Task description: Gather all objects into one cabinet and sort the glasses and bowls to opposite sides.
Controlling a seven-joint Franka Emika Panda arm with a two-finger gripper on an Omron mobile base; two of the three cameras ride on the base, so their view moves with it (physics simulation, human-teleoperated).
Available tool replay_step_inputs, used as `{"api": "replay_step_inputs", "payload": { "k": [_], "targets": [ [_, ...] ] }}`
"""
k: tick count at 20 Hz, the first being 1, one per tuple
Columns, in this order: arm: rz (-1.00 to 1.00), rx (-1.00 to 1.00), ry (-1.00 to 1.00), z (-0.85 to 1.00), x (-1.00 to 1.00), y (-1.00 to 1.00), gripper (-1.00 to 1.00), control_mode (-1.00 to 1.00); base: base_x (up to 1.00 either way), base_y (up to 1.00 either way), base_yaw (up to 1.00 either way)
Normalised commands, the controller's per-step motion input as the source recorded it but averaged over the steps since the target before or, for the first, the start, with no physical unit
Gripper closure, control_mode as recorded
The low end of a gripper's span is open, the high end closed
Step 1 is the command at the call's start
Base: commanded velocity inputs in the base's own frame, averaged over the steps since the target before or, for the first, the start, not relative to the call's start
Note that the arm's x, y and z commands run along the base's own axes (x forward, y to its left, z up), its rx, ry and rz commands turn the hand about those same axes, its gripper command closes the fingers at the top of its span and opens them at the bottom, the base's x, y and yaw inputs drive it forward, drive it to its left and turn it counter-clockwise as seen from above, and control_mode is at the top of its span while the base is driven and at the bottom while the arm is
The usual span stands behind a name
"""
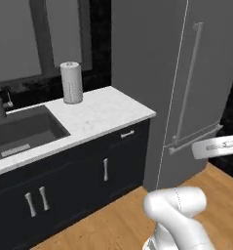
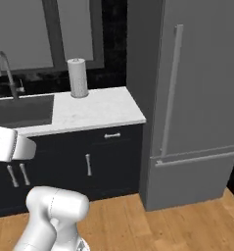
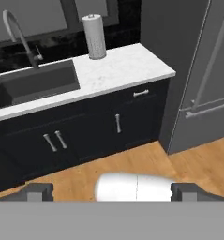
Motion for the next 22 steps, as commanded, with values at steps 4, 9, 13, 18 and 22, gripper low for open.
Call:
{"api": "replay_step_inputs", "payload": {
  "k": [4,9,13,18,22],
  "targets": [
    [0.0,0.0,0.0,0.0,0.0,0.0,-1.0,1.0,-0.03,0.68,0.67],
    [0.0,0.0,0.0,0.0,0.0,0.0,-1.0,1.0,0.0,0.72,0.67],
    [0.0,0.0,0.0,0.0,0.0,0.0,-1.0,1.0,0.0,0.73,0.67],
    [0.0,0.0,0.0,0.0,0.0,0.0,-1.0,1.0,0.11,0.69,0.69],
    [0.0,0.0,0.0,0.0,0.0,0.0,-1.0,1.0,0.48,0.47,0.67]
  ]
}}
